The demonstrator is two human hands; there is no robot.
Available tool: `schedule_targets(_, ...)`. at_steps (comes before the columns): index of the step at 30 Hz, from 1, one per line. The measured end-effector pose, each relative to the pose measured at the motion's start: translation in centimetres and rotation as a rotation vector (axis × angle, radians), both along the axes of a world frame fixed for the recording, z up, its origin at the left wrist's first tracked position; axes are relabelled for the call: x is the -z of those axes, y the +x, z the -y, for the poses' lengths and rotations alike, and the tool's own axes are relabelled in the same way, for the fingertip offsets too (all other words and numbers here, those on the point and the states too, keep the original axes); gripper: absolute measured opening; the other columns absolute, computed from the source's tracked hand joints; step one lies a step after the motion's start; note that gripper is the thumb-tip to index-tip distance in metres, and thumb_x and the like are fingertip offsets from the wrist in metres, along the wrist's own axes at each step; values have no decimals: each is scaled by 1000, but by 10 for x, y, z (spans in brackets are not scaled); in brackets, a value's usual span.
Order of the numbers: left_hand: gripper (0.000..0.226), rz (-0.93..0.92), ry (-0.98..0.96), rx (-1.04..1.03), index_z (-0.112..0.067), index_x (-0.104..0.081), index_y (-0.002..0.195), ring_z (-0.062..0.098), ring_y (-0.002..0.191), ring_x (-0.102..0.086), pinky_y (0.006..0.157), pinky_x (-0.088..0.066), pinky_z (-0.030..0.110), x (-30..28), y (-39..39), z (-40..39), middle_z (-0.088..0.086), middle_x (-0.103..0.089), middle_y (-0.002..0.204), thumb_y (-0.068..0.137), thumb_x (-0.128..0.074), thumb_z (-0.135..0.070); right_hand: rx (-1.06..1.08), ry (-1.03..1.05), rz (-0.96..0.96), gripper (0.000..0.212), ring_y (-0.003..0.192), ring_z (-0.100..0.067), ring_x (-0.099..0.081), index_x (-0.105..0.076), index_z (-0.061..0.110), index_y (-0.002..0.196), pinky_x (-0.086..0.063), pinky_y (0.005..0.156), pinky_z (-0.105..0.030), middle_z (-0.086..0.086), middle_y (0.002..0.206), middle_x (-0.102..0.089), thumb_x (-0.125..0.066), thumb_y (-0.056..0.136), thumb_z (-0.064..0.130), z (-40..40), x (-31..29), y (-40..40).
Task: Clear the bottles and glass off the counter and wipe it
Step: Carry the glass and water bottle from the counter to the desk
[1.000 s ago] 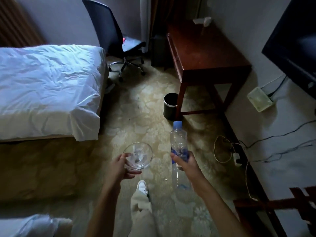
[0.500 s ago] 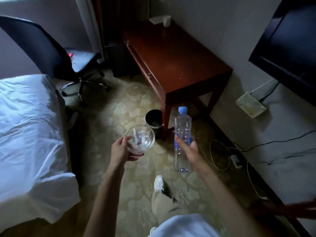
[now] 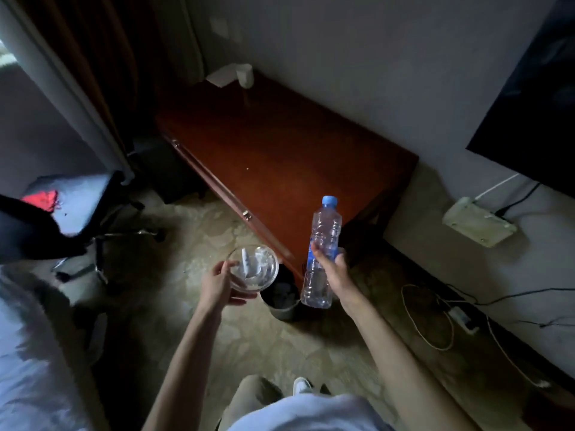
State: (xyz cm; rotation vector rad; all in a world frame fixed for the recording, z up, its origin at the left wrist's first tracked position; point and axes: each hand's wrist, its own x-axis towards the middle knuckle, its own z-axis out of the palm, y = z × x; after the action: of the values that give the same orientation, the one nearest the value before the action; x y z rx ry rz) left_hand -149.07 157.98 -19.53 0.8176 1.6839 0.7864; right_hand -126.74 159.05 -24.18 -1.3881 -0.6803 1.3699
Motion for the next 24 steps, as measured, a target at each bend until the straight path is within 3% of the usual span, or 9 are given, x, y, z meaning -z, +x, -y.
schedule_targets(2, 27, -7, 1, 49, -14, -60, 111, 26, 46, -69, 35, -46, 20, 10, 1, -54, 15, -64, 76, 105, -36, -24, 56, -4, 10, 20, 75, -8, -60, -53, 13, 93, -48, 78, -26, 1, 88, -60, -70, 83, 15, -32, 11, 9)
schedule_targets(5, 24, -9, -26, 136, -15, -63, 109, 31, 53, -71, 35, -45, 21, 35, 11, -130, 20, -67, 89, 102, -43, -27, 141, -43, 68, 45, 85, -9, -60, -39, 8, 111, -50, 78, -16, -4, 102, -57, -73, 82, 11, -70, 31, 18)
schedule_targets(7, 21, 1, -37, 195, -13, -63, 106, 32, 55, -70, 35, -48, 24, 54, 22, -177, 25, -66, 98, 99, -48, -26, 210, -58, 129, 51, 90, -12, -61, -39, 10, 111, -50, 77, -16, -6, 107, -57, -77, 78, 11, -96, 42, 20)
schedule_targets(10, 22, -13, -15, 281, -7, -61, 107, 27, 52, -68, 46, -58, 41, 82, 41, -243, 26, -66, 101, 98, -50, -23, 343, -81, 187, 55, 95, -15, -60, -39, 12, 110, -49, 81, -19, -7, 109, -57, -80, 74, 12, -140, 53, 23)
schedule_targets(13, 23, 21, -48, 388, -7, -58, 111, 18, 44, -66, 41, -57, 37, 103, 54, -302, 19, -63, 95, 100, -48, -24, 487, -59, 225, 58, 96, -14, -60, -37, 15, 112, -50, 88, -20, -6, 112, -56, -80, 74, 10, -180, 57, 22)
schedule_targets(15, 23, 21, -94, 468, -8, -57, 112, 25, 53, -67, 41, -57, 37, 110, 61, -338, 16, -62, 95, 100, -48, -25, 552, -60, 231, 63, 97, -7, -59, -36, 17, 117, -49, 88, -14, 0, 112, -56, -80, 73, 7, -199, 57, 19)
schedule_targets(19, 19, -48, -129, 638, -9, -59, 112, 38, 78, -70, 51, -60, 42, 128, 70, -389, 18, -67, 103, 99, -49, -18, 687, -75, 275, 82, 109, -10, -60, -43, 10, 130, -49, 95, -19, -5, 122, -59, -87, 61, 5, -229, 61, 11)
schedule_targets(21, 21, -87, -143, 703, -10, -61, 110, 38, 84, -71, 59, -61, 51, 139, 74, -406, 16, -69, 103, 98, -50, -24, 751, -101, 288, 81, 99, 4, -61, -45, 1, 130, -48, 82, -9, -1, 112, -61, -85, 60, -4, -236, 63, 8)
schedule_targets(24, 24, -127, -149, 811, -9, -61, 114, 34, 80, -72, 59, -61, 51, 146, 80, -419, 15, -70, 107, 96, -54, -21, 798, -124, 324, 79, 84, 18, -60, -46, 5, 127, -45, 78, -10, 13, 101, -59, -84, 59, -10, -240, 74, -4)
